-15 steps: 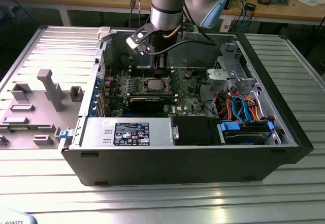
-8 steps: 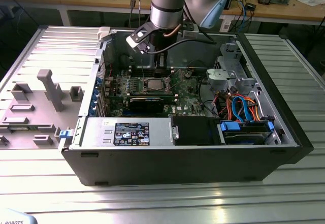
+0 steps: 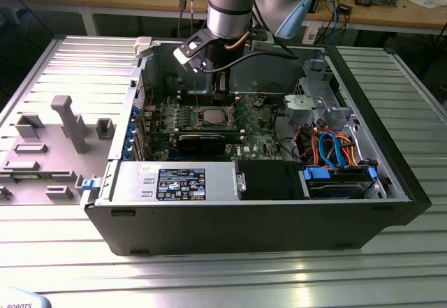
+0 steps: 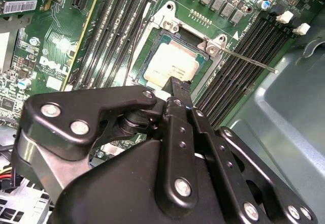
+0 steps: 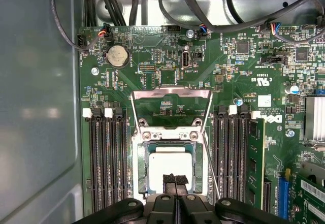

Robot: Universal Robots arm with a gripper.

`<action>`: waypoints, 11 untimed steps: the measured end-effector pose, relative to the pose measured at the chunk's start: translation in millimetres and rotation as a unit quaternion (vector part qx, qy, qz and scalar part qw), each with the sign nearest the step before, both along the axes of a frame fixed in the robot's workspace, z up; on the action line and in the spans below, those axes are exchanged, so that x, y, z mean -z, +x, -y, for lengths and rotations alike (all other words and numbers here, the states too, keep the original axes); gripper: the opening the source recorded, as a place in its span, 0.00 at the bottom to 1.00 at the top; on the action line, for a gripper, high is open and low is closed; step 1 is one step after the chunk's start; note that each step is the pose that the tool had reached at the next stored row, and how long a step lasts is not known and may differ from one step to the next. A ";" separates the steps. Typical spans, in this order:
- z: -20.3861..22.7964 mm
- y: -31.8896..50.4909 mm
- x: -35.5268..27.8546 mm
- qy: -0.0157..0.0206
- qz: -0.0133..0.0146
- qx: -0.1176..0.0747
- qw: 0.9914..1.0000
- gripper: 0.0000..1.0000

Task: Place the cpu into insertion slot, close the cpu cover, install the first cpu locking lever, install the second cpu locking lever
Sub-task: 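Close the cpu cover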

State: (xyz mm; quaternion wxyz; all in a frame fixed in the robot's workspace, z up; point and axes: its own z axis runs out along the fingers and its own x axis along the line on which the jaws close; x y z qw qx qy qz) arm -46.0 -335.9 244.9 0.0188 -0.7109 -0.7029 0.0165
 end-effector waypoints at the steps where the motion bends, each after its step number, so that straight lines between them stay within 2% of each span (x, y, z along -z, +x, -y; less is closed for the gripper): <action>1: 0.0 0.0 -0.2 0.000 0.000 0.000 1.000 0.11; 8: 0.0 -0.2 -4.3 0.000 0.000 0.000 1.000 0.11; 9: 0.0 -1.7 -4.3 0.000 0.003 0.000 1.000 0.11; 10: 0.0 -4.2 -4.4 0.000 0.007 0.000 1.000 0.11; 11: 0.0 -5.5 -4.4 0.000 0.009 0.000 1.000 0.11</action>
